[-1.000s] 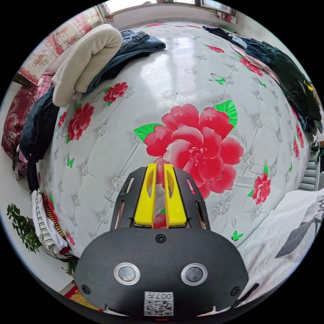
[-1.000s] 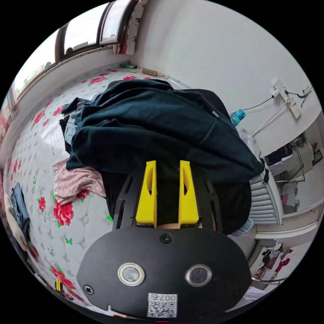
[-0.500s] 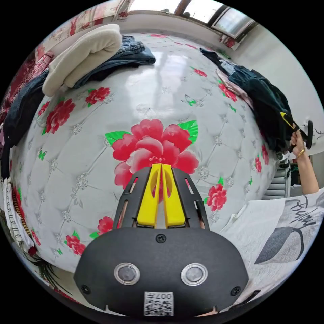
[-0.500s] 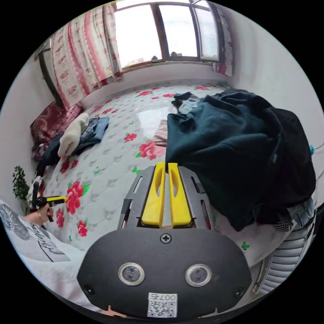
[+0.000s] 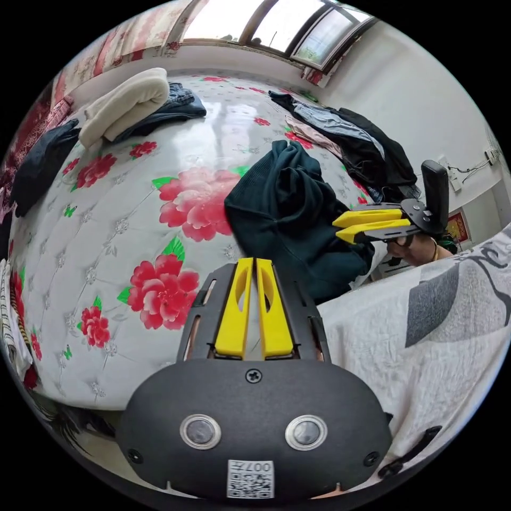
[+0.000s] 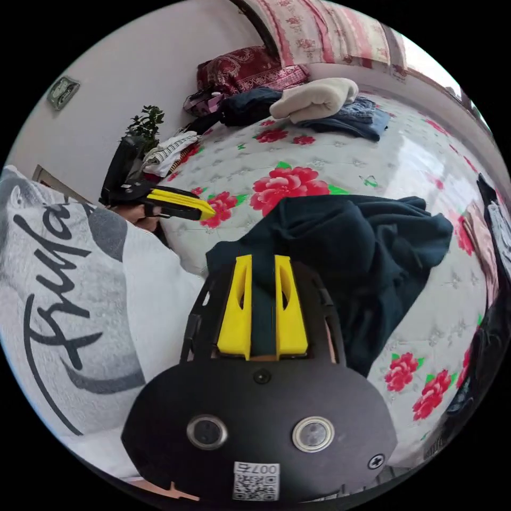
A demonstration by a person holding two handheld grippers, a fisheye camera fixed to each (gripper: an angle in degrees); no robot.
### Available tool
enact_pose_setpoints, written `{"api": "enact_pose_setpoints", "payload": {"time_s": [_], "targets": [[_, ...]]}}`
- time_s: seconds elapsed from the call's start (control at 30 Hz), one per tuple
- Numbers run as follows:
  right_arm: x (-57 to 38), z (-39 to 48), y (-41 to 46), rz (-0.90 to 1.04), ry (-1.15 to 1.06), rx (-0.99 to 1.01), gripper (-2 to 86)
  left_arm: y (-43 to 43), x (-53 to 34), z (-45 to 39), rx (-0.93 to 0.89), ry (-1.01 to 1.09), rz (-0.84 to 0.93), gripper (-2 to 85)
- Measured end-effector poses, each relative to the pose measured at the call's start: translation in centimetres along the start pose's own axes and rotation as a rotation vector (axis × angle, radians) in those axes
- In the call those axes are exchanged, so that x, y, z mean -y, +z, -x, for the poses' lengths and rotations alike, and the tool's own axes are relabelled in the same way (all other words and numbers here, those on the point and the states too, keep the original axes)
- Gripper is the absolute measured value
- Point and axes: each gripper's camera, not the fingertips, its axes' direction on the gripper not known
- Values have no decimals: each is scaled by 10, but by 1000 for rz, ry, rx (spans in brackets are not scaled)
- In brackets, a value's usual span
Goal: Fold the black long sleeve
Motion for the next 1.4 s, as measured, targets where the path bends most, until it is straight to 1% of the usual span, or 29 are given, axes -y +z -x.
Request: {"api": "enact_pose_setpoints", "payload": {"time_s": [0.03,0.17,0.23,0.27,0.33,0.37,0.4,0.47,0.5,0.53,0.57,0.6,0.63,0.67,0.73,0.77,0.8,0.83,0.93,1.0,1.07,1.13,1.17,1.23,1.27,1.37,1.4], "targets": [[-10,-14,-4,23,58,-46,60,-7,-7,1,4,16,-14,24],[-52,-41,-17,36,215,-73,79,-11,-3,-17,-11,154,-23,55],[-66,-37,-17,32,241,-78,83,6,13,-41,-28,287,16,71],[-71,-32,-15,38,244,-86,84,12,17,-47,-38,321,31,75],[-76,-25,-9,56,252,-111,85,43,37,-75,-79,458,108,89],[-77,-22,-4,69,255,-122,85,52,41,-83,-86,494,132,92],[-78,-21,0,77,255,-127,85,73,48,-97,-88,561,189,94],[-79,-20,21,143,234,-160,83,111,53,-113,-35,640,315,90],[-79,-20,28,168,231,-164,82,125,52,-118,-1,694,344,78],[-80,-22,40,212,232,-172,78,122,58,-116,-4,711,336,59],[-81,-21,41,195,224,-194,74,120,63,-112,-14,682,354,50],[-81,-21,39,189,220,-199,71,112,72,-99,-67,598,361,33],[-81,-24,34,192,228,-195,69,94,77,-78,-140,495,307,23],[-83,-26,27,181,244,-174,67,83,78,-66,-174,439,264,18],[-90,-28,14,143,271,-163,67,39,66,-5,-298,178,99,9],[-95,-28,2,106,293,-176,68,29,59,10,-314,112,62,7],[-98,-28,-5,84,304,-191,69,11,42,38,-307,2,3,6],[-104,-28,-19,32,331,-232,73,-3,24,60,-242,-85,-16,6],[-117,-37,-45,-63,436,-311,87,-22,-16,94,-109,-216,2,10],[-119,-45,-46,-67,468,-295,93,-31,-34,102,-77,-265,-10,16],[-117,-52,-37,-9,479,-289,96,-44,-39,95,-64,-222,-51,43],[-116,-54,-25,34,477,-280,94,-54,-31,67,-41,-88,-89,70],[-116,-57,-12,86,485,-273,90,-53,-26,59,-38,-52,-84,77],[-117,-59,0,106,492,-249,79,-31,-4,28,-26,77,-7,98],[-119,-60,-3,71,498,-234,71,-22,1,21,-18,98,19,102],[-121,-72,-11,78,543,-159,50,44,18,12,43,95,153,99],[-121,-73,-15,77,541,-145,45,72,19,15,58,81,241,84]]}}
